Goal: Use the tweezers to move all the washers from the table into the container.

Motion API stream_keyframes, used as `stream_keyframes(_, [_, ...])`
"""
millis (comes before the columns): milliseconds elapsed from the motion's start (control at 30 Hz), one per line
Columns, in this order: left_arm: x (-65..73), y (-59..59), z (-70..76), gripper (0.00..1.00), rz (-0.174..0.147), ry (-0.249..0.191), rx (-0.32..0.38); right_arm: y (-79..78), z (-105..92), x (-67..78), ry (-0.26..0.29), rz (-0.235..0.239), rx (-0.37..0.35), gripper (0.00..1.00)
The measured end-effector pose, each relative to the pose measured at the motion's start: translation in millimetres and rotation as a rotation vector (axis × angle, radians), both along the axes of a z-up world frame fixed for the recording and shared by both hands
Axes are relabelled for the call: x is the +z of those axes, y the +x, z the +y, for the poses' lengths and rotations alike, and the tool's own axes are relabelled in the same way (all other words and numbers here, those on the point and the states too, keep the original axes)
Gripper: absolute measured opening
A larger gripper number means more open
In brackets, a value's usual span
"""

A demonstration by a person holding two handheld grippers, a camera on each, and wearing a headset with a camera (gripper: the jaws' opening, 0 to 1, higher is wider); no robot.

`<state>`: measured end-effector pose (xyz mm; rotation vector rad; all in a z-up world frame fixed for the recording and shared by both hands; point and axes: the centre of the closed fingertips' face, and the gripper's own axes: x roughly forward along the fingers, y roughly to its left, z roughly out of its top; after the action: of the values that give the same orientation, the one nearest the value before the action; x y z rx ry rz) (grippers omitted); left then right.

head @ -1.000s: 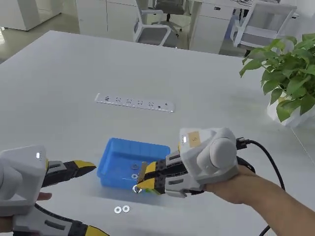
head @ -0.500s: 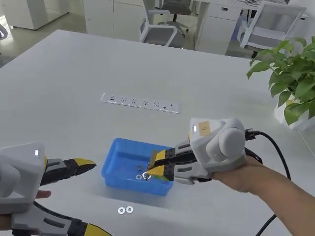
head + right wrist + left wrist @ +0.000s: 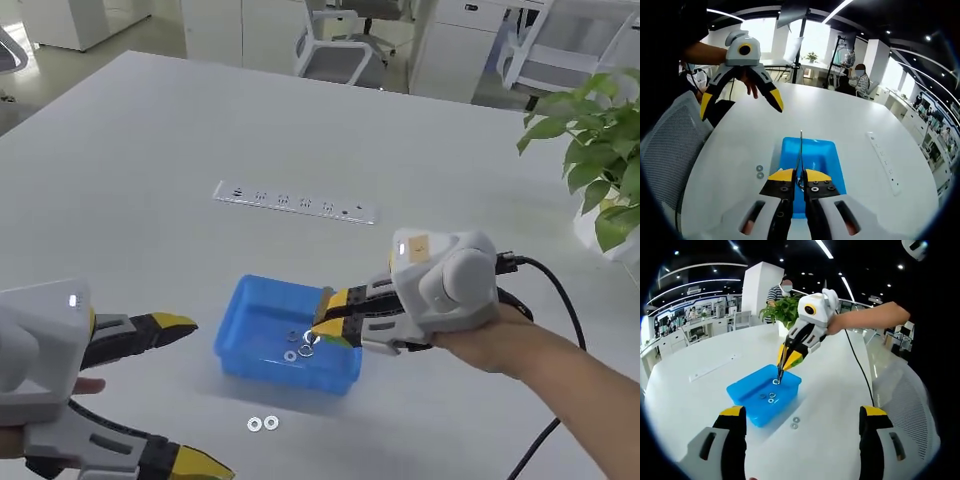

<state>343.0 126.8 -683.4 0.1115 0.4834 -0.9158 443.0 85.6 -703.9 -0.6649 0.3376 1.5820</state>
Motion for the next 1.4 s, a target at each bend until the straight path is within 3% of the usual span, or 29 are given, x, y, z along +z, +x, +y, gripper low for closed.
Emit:
stream_keyframes(733, [0.6, 8.0, 9.1, 0.99, 0.004, -0.003, 0.014, 30.6, 0.2, -30.1, -0.022, 0.024, -0.067, 0.06])
stream_keyframes(1400, [4.0, 17.9, 12.5, 0.95, 0.005, 0.005, 0.009, 31.1, -3.4, -49.0, -0.061, 0.051, -0.07, 0.07])
